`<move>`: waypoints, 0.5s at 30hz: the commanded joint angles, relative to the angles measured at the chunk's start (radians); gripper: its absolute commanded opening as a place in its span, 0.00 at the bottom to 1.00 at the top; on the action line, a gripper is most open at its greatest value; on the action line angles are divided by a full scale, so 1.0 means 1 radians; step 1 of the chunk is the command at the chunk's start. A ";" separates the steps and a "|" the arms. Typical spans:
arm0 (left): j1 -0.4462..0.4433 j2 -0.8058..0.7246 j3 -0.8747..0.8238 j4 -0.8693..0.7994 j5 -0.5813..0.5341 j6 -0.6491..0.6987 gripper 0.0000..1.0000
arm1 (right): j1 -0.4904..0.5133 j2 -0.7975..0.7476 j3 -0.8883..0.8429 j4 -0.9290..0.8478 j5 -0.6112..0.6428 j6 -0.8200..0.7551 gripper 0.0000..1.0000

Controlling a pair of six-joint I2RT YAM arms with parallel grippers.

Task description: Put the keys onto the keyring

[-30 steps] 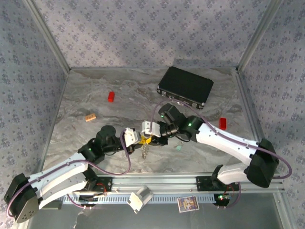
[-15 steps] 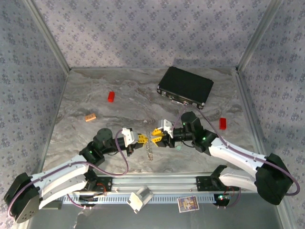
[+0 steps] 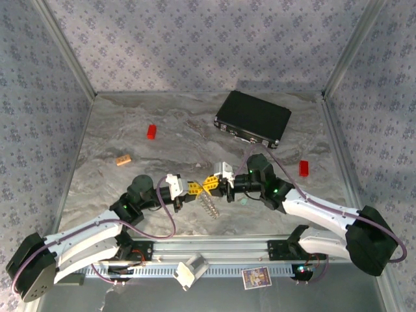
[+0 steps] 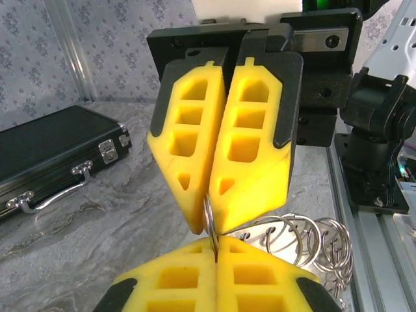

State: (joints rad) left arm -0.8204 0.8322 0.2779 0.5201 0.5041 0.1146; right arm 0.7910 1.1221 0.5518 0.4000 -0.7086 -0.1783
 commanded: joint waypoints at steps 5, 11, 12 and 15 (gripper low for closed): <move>-0.006 -0.038 0.032 -0.083 -0.068 0.015 0.38 | 0.011 -0.007 0.070 -0.167 0.004 -0.093 0.00; -0.006 -0.040 0.090 -0.286 -0.082 0.067 0.34 | 0.026 0.011 0.213 -0.518 0.128 -0.270 0.00; -0.007 -0.038 0.098 -0.303 -0.085 0.074 0.33 | 0.027 0.020 0.235 -0.565 0.134 -0.291 0.00; -0.006 -0.031 0.114 -0.352 -0.088 0.104 0.31 | 0.036 0.052 0.314 -0.703 0.152 -0.367 0.00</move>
State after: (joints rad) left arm -0.8204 0.8043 0.3511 0.2512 0.4236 0.1745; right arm 0.8185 1.1557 0.7937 -0.1078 -0.5968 -0.4286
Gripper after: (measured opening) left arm 0.314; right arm 0.042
